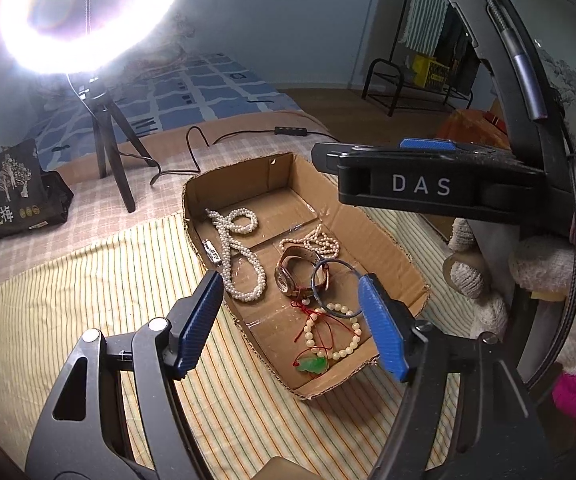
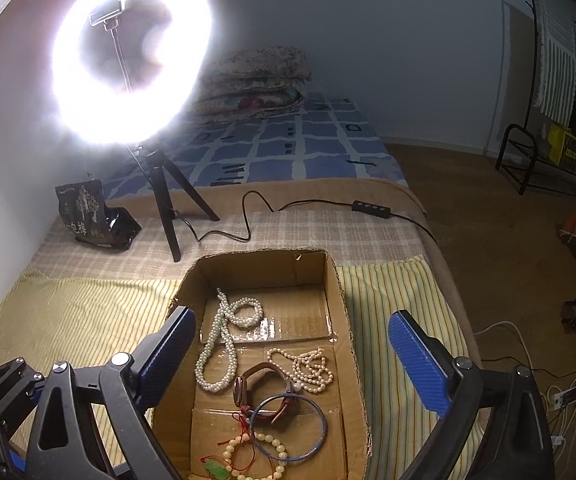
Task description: Organize jewelry
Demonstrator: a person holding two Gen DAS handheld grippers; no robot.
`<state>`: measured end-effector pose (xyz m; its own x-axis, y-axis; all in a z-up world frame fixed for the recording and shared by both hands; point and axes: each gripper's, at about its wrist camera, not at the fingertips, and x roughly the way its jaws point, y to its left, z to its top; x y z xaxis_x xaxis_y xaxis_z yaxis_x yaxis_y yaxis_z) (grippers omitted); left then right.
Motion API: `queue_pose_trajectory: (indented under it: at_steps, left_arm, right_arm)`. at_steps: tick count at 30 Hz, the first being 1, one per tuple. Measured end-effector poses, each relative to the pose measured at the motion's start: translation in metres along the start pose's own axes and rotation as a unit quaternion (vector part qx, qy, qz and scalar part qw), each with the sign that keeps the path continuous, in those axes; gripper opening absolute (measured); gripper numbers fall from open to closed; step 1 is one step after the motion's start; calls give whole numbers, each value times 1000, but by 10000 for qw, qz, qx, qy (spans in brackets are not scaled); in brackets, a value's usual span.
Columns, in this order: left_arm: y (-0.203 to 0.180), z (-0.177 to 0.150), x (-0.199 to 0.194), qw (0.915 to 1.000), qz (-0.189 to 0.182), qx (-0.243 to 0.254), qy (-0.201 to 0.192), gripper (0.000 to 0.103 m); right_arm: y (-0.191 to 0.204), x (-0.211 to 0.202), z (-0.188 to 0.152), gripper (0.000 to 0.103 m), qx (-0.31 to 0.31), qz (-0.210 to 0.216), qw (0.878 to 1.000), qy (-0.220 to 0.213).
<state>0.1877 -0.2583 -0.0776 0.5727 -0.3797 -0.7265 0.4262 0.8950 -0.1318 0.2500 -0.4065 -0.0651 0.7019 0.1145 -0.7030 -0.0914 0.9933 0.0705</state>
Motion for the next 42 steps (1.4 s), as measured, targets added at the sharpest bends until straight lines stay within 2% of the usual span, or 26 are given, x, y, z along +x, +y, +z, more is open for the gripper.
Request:
queue_pose_trajectory:
  at_steps: [9, 27, 28, 30, 40, 42]
  left_arm:
    - [-2, 1, -24, 9999, 24, 51, -159, 72]
    - [7, -13, -99, 9975, 165, 124, -683, 73]
    - [8, -14, -103, 9973, 168, 119, -709, 73]
    - [10, -17, -110, 9968, 179, 97, -767, 80]
    - [25, -30, -134, 9942, 257, -21, -1045, 82]
    - [29, -33, -135, 9939, 259, -80, -1066, 87]
  right_arm:
    - [3, -21, 0, 99, 69, -72, 9999, -125]
    - [30, -105, -14, 103, 111, -499, 9970, -573]
    - [32, -110, -15, 103, 120, -511, 9967, -614]
    - [36, -118, -17, 103, 128, -539, 9963, -661]
    - [55, -136, -35, 103, 57, -771, 9928, -913]
    - [58, -136, -38, 103, 57, -786, 9926, -926]
